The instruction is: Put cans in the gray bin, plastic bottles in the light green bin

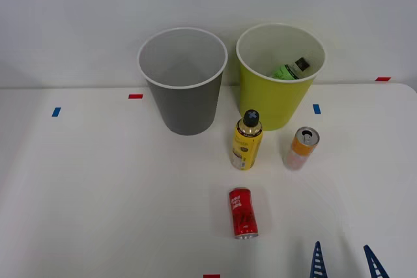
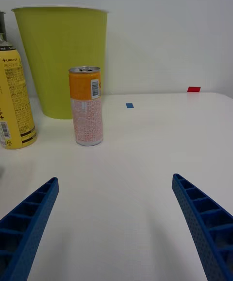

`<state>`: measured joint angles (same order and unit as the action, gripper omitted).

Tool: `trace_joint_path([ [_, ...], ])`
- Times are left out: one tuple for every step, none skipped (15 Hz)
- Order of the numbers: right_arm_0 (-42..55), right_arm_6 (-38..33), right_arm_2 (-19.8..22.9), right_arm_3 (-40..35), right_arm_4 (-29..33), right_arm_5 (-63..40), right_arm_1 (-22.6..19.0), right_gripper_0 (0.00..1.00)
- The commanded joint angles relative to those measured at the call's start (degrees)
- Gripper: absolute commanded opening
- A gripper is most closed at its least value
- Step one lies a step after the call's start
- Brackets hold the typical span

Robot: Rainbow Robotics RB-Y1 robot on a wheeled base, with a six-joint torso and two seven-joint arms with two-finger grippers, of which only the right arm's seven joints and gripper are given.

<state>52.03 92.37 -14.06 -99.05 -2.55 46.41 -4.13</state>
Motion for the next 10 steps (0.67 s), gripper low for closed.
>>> trace_joint_path([
  [0.0,0.0,0.0,0.0,0.0,0.0,0.0,0.8],
  [0.0,0.0,0.0,0.0,0.0,0.0,0.0,0.8],
  [0.0,0.0,0.0,0.0,0.0,0.0,0.0,0.8],
  [0.0,0.0,0.0,0.0,0.0,0.0,0.0,0.8],
  [0.0,0.0,0.0,0.0,0.0,0.0,0.0,0.8],
  [0.0,0.0,0.0,0.0,0.0,0.0,0.0,0.8],
  [0.0,0.0,0.0,0.0,0.0,0.0,0.0,0.81],
  [0.0,0.0,0.0,0.0,0.0,0.0,0.0,0.8],
  [0.0,0.0,0.0,0.0,0.0,0.0,0.0,0.8],
  [0.0,0.0,0.0,0.0,0.0,0.0,0.0,0.8],
])
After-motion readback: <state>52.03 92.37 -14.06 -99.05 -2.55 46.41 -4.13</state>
